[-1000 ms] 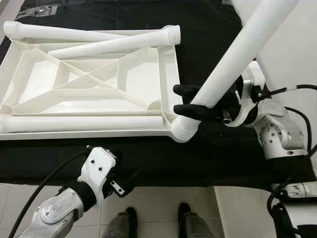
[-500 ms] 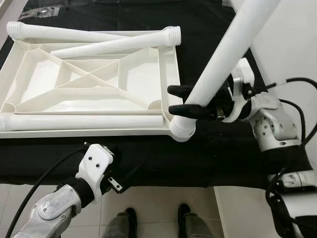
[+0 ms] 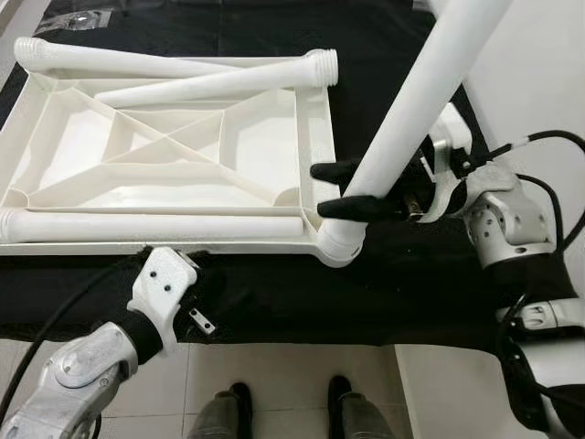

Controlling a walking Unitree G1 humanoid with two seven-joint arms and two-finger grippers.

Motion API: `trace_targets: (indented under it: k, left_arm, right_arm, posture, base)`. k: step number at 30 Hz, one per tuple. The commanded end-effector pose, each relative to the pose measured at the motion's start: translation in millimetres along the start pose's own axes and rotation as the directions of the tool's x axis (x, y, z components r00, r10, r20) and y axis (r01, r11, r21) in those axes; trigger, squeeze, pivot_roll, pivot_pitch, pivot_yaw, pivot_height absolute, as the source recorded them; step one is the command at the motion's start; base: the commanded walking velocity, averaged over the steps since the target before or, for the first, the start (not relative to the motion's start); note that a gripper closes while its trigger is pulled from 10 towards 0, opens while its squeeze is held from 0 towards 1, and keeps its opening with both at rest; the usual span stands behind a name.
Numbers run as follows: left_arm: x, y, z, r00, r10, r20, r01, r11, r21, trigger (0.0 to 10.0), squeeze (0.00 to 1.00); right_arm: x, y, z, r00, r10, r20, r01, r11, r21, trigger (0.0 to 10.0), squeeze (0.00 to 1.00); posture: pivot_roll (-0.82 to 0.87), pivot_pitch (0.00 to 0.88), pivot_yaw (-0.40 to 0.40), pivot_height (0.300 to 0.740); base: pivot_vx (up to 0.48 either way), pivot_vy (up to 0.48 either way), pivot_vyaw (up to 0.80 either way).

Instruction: Building children table

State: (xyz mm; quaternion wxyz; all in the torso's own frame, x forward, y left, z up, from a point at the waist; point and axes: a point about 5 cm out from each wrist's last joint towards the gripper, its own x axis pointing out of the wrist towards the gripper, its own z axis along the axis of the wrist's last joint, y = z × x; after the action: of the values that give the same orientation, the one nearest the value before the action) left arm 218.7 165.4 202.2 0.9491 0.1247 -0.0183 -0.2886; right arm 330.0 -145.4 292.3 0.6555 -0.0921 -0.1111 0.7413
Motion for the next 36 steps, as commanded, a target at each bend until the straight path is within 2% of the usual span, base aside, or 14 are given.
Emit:
trace_targets:
  k: [1, 9, 10, 15, 25, 27, 36]
  left_arm:
    - [-3.1, -0.3, -1.9, 1.000, -0.017, -0.025, 0.017, 1.000, 0.000, 10.0, 0.00]
    - [-3.0, 0.4, 1.5, 1.000, -0.023, -0.019, 0.023, 1.000, 0.008, 10.0, 0.00]
    - [-3.1, 0.1, 1.8, 1.000, -0.023, -0.018, 0.024, 1.000, 0.009, 10.0, 0.00]
    - [-2.8, -0.5, 2.5, 0.999, -0.026, -0.018, 0.026, 1.000, 0.006, 10.0, 0.00]
    - [-0.9, -1.5, 3.1, 0.999, -0.038, -0.016, 0.038, 0.999, 0.004, 10.0, 0.00]
    - [-0.2, -1.9, 3.5, 0.999, -0.040, -0.014, 0.040, 0.999, 0.005, 10.0, 0.00]
    - [-0.1, -4.3, 3.8, 0.999, -0.044, -0.015, 0.044, 0.999, 0.001, 10.0, 0.00]
  right_arm:
    - [3.3, 6.6, -23.3, 0.995, 0.061, -0.080, -0.053, 0.994, 0.096, 10.0, 0.00]
    - [14.1, 1.9, -26.3, 0.975, 0.104, -0.198, -0.097, 0.994, 0.047, 10.0, 0.00]
    - [15.7, -0.9, -27.1, 0.973, 0.090, -0.215, -0.088, 0.996, 0.018, 10.0, 0.00]
    - [16.9, -6.3, -29.1, 0.973, 0.025, -0.230, -0.030, 0.999, -0.020, 10.0, 0.00]
    - [7.2, -2.6, -26.0, 0.983, 0.043, -0.176, -0.038, 0.999, 0.031, 10.0, 0.00]
    - [6.7, 2.3, -23.3, 0.986, 0.084, -0.147, -0.073, 0.994, 0.075, 10.0, 0.00]
    - [9.3, 3.4, -29.8, 0.971, 0.112, -0.212, -0.093, 0.991, 0.096, 10.0, 0.00]
  posture:
    - [0.12, 0.400, -0.027, 0.740]
    - [0.12, 0.408, -0.027, 0.740]
    - [0.12, 0.412, -0.031, 0.740]
    - [0.12, 0.415, -0.030, 0.740]
    - [0.12, 0.411, -0.028, 0.740]
    - [0.12, 0.411, -0.030, 0.740]
    - [0.12, 0.414, -0.033, 0.740]
  base:
    - [0.000, 0.000, 0.00]
    - [0.000, 0.000, 0.00]
    - [0.000, 0.000, 0.00]
    - [0.000, 0.000, 0.00]
    - [0.000, 0.000, 0.00]
    - [0.000, 0.000, 0.00]
    - [0.000, 0.000, 0.00]
